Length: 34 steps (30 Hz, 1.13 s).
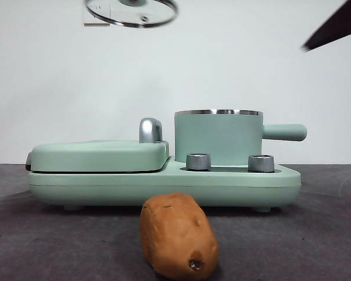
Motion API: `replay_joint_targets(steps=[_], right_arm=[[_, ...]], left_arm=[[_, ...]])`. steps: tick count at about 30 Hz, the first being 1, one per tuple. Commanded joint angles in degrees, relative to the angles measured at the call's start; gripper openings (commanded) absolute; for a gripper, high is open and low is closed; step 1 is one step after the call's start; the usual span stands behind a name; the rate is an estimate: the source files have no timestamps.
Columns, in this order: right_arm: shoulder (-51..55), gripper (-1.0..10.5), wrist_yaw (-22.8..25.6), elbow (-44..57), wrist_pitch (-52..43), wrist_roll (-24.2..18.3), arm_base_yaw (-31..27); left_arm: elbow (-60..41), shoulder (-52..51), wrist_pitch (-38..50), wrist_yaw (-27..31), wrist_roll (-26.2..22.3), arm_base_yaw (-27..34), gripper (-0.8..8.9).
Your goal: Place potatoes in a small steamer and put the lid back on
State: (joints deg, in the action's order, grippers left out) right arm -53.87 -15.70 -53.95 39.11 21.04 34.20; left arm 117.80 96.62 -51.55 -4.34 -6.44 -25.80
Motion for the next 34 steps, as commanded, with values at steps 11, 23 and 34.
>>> replay_joint_targets(steps=[11, 23, 34], right_arm=[[-24.72, 4.9, 7.32, -1.46, -6.99, 12.02, 17.31], [-40.50, 4.3, 11.74, -7.78, -6.71, 12.85, 23.52], [-45.38, 3.3, 13.68, -8.39, -2.80, 12.70, 24.02]], left_arm=[[1.79, -3.02, -0.11, -0.20, 0.02, 6.16, 0.05], [1.79, -3.02, -0.09, -0.35, 0.02, 6.58, 0.05], [1.79, -3.02, -0.11, -0.83, 0.02, 6.67, 0.05]])
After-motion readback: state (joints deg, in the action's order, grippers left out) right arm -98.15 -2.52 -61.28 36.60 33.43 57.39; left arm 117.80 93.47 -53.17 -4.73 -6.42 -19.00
